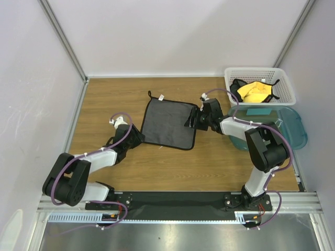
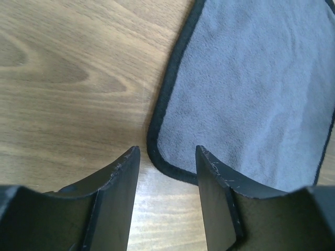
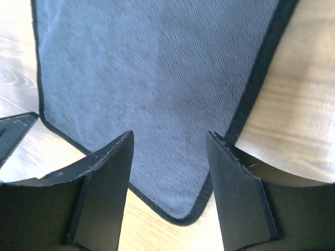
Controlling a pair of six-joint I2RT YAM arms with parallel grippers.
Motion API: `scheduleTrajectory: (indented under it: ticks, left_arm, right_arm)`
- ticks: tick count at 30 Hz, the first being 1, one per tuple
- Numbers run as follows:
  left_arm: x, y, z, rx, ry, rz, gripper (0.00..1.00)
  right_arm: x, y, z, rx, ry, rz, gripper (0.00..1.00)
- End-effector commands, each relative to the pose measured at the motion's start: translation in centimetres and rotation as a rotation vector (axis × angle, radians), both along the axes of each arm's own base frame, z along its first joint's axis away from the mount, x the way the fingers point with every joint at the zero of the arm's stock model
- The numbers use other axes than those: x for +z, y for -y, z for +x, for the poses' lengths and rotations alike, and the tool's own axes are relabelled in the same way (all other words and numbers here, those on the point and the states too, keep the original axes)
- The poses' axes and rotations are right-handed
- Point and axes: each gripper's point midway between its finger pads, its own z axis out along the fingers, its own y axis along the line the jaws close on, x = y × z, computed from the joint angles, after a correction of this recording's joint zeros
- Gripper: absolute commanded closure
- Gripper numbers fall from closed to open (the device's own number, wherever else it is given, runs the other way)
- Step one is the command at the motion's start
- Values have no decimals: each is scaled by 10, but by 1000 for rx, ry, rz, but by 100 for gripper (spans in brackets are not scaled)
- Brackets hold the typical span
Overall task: Fold and stack the towels
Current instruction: Fold the towel
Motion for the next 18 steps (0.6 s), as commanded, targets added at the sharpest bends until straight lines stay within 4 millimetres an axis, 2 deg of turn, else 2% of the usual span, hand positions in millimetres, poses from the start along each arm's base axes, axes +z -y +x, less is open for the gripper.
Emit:
scheduleTrajectory:
  ticks: [1,7,10,12,15,16,17,18]
  left_arm:
    - [2,-2,8,37,46,-5,48]
    - [-8,2,10,30,28,-15,52]
    - [-9,3,12,28,35,-17,58]
    - [-10,2,13,30,41,-15,64]
    - [-13,1,12,28,42,-4,76]
    - [-15,-1,10,28,39,2,81]
    - [-14,-1,10,30,43,1,91]
    - [-14,-2,9,36,41,-4,97]
  right_arm:
    - [15,-5,20,7,56,0,37]
    - [23,-10,29,12,69,6,37]
    - [32,-14,39,18,96,7,37]
    - [39,-20,48,22,119,10,37]
    - [38,-27,52,32,109,-1,37]
    - [37,-29,53,37,108,-4,37]
    - [38,-32,55,40,110,-3,38]
    - [40,-38,58,48,116,2,38]
